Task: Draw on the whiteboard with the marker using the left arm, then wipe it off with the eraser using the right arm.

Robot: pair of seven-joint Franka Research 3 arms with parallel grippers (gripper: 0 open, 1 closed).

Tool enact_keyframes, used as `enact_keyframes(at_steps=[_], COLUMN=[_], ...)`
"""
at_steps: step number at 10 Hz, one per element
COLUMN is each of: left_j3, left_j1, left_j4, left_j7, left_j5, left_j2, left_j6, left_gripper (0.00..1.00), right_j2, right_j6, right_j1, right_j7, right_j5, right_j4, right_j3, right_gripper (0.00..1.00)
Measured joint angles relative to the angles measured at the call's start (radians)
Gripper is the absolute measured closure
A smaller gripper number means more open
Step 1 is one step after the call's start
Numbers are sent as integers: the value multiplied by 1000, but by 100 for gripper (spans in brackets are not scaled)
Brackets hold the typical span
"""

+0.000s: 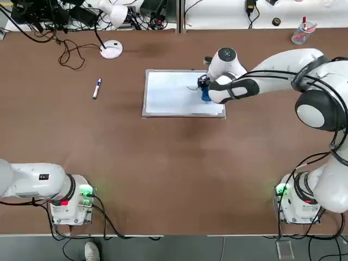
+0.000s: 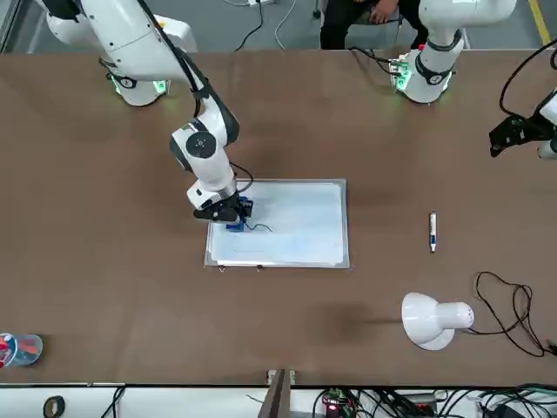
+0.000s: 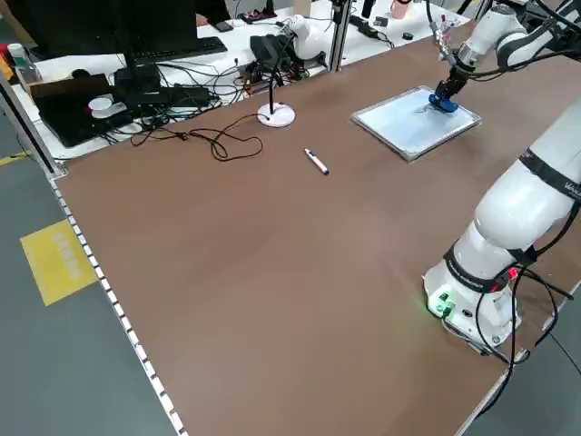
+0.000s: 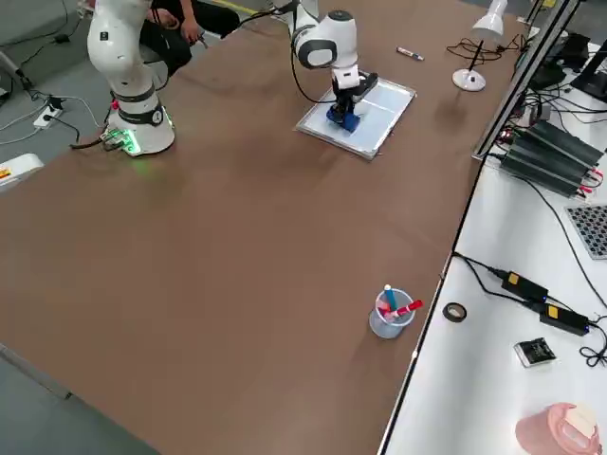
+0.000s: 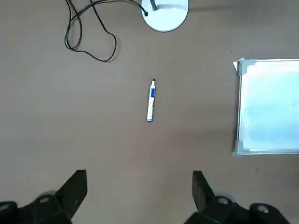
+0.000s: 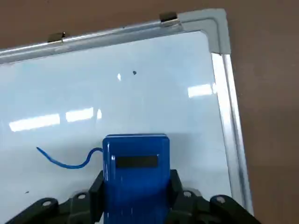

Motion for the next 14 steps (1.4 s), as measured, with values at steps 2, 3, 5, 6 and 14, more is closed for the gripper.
enact_keyframes(at_steps=[2, 3, 5, 6, 14], left_j3=[0, 0, 0, 0, 0], left_j1=[0, 0, 0, 0, 0], left_j4=[0, 0, 0, 0, -1], left_j7=[0, 0, 1, 2, 3], left_j5=[0, 0, 0, 0, 0], left_j2=[1, 2, 3, 4, 10], left_j6=[8, 10, 10, 10, 10], left_gripper=[1, 1, 0, 0, 0], right_j2=[16, 24, 30, 37, 134], right_j6=[0, 4, -4, -4, -5], right_j1=[34, 54, 92, 102, 162], right_j7=[1, 1, 21, 40, 151], right_j5=[-1, -1, -1, -2, -6], right_j4=[1, 4, 13, 24, 174], right_j3=[-24, -42, -75, -84, -96], right_gripper=[44, 44, 44, 44, 44])
